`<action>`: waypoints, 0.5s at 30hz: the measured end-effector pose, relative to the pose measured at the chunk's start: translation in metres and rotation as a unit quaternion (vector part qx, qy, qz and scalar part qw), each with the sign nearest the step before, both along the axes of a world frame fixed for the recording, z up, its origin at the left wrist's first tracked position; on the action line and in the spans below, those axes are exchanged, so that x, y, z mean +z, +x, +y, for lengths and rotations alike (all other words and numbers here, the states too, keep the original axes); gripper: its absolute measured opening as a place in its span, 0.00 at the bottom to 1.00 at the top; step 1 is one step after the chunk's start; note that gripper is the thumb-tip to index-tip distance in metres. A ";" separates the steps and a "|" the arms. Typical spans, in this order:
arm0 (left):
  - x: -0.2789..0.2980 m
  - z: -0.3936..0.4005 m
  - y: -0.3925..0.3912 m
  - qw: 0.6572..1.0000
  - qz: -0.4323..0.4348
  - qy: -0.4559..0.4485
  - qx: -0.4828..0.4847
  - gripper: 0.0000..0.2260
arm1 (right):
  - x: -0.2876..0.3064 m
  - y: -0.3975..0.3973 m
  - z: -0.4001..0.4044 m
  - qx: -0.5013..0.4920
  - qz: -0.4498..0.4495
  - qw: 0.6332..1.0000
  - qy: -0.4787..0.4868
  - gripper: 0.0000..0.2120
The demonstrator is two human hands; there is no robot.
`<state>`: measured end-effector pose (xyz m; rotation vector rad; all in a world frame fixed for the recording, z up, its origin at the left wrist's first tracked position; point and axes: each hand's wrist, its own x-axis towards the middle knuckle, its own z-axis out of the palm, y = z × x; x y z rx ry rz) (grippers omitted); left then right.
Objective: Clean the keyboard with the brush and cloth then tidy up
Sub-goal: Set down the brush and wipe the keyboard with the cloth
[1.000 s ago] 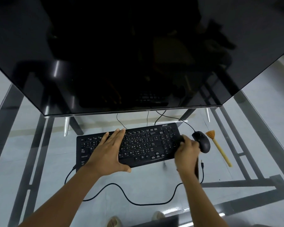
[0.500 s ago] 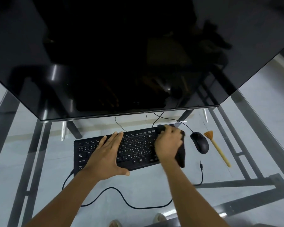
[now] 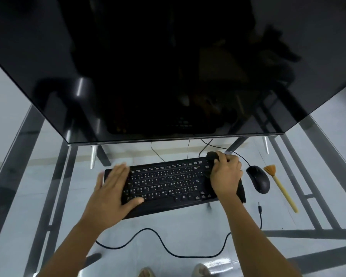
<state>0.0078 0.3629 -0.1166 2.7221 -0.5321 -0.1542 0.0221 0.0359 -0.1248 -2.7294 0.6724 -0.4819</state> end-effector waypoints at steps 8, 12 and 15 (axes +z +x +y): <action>-0.020 0.020 -0.017 0.987 -0.029 -0.144 0.070 0.28 | -0.002 -0.018 0.141 0.182 -0.017 0.982 0.037 0.17; -0.027 0.023 -0.018 0.984 -0.029 -0.144 0.097 0.26 | -0.001 -0.029 0.176 0.390 0.016 0.921 0.007 0.15; -0.029 0.025 -0.019 0.983 -0.028 -0.147 0.106 0.26 | -0.007 -0.005 0.130 0.270 0.006 0.963 0.013 0.08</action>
